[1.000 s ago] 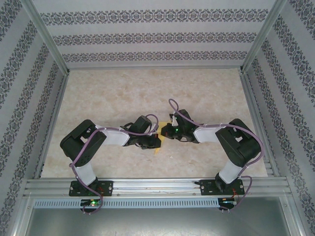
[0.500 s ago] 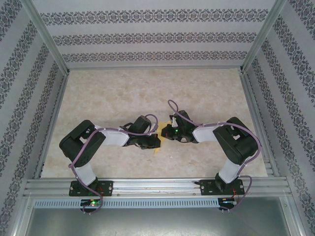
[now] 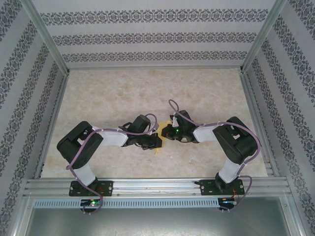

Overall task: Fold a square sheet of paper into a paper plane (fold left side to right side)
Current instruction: Fold the wing for the fifth time at the center of the table.

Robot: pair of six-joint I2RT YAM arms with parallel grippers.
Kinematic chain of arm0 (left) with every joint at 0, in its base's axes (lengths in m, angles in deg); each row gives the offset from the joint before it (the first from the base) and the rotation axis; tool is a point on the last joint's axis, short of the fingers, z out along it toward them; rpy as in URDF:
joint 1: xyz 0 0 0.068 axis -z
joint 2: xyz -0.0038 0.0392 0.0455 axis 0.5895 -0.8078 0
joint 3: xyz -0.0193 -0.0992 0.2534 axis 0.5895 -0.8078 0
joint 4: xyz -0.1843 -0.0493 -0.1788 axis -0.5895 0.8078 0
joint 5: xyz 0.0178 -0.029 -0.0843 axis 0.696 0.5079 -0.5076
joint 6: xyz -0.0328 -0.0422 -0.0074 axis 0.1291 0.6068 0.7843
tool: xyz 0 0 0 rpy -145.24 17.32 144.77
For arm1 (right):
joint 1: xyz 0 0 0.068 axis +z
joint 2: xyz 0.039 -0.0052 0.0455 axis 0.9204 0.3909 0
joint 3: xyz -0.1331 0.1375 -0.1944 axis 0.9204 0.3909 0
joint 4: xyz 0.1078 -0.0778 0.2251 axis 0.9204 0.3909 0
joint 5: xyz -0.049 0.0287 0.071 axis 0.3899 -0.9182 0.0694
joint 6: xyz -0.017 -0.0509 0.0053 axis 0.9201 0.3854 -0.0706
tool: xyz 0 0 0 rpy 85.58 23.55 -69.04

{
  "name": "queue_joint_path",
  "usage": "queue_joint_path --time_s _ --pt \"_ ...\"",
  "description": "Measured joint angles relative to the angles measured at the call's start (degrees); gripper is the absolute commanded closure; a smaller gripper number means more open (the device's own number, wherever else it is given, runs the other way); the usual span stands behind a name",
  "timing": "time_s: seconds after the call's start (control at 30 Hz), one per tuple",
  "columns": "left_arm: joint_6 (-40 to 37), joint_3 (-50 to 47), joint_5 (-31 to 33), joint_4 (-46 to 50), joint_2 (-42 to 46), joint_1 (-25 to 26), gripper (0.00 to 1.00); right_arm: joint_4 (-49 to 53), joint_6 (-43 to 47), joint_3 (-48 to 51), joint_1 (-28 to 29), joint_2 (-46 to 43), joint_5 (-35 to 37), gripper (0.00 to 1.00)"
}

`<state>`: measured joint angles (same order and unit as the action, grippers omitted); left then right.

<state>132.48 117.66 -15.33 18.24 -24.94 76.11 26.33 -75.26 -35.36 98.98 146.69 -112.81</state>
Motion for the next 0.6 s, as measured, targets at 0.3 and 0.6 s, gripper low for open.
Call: queue_joint_path --time_s 0.3,0.6 --pt "0.0 -0.2 -1.2 0.2 0.0 0.0 0.93 0.0 0.2 0.0 0.0 0.2 -0.2 1.0" --pt "-0.9 -0.2 -1.1 3.5 0.0 0.0 0.93 0.5 1.4 -0.3 0.0 0.3 -0.4 1.0"
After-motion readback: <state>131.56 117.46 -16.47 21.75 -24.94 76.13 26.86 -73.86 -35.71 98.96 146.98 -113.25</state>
